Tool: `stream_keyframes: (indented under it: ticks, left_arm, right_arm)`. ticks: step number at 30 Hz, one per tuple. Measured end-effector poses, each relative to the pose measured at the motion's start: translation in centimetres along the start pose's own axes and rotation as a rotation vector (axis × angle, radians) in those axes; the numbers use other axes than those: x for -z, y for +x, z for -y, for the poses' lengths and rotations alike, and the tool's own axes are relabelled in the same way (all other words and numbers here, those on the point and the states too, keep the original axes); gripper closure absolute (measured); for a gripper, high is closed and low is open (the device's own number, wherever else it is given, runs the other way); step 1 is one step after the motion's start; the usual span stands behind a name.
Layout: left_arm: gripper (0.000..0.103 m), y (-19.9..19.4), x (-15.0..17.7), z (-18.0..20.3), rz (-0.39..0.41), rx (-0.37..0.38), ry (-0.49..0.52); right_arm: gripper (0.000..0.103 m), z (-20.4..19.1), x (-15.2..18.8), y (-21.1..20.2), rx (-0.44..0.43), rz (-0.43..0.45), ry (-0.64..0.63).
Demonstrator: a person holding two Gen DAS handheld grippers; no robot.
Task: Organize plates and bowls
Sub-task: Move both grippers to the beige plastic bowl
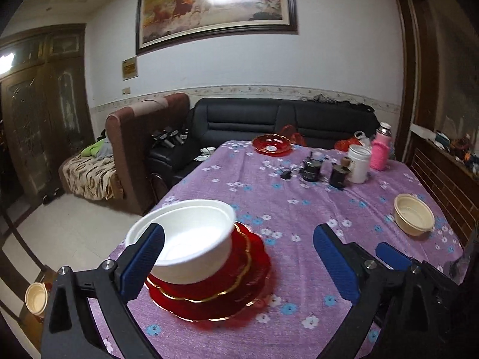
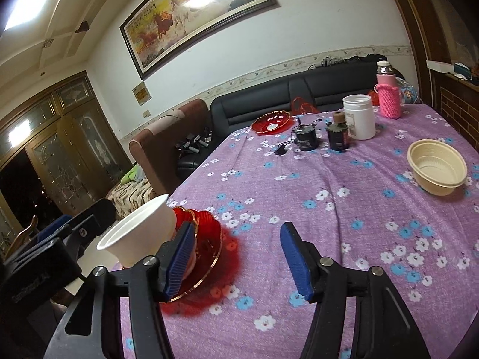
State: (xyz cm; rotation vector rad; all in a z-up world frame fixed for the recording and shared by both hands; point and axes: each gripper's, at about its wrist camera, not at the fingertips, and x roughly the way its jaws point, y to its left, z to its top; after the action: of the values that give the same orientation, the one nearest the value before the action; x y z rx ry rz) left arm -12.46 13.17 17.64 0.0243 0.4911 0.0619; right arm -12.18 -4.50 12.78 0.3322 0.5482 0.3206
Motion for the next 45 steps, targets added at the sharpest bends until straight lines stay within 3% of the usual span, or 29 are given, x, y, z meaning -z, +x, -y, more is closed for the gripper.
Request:
stream_keyframes:
  ticks: [24, 31, 34, 41, 45]
  left_arm:
    - [0.003, 0.0, 1.2, 12.3, -0.062, 0.096, 0.225]
    - [0.003, 2.2, 1.4, 14.2, -0.138, 0.157, 0.230]
    - [0.003, 3.6, 1.9, 14.9, -0.182, 0.180, 0.239]
    - [0.003, 6.4, 2.6, 15.5, -0.248, 0.222, 0.225]
    - [0.003, 8.1, 2.2, 15.9, -0.273, 0.232, 0.210]
  right_arm:
    - [0.031, 10.8, 1.1, -4.4, 0.125, 0.018, 0.118]
    - [0.031, 14.1, 0.8, -4.5, 0.185, 0.005, 0.138]
    - [0.031, 16.5, -0.4, -4.5, 0.227, 0.013, 0.170]
    - [0.031, 24.3, -5.1, -3.1, 0.459, 0.049, 0.259]
    - [0.031, 27.5, -6.2, -1.1, 0.518, 0.037, 0.335]
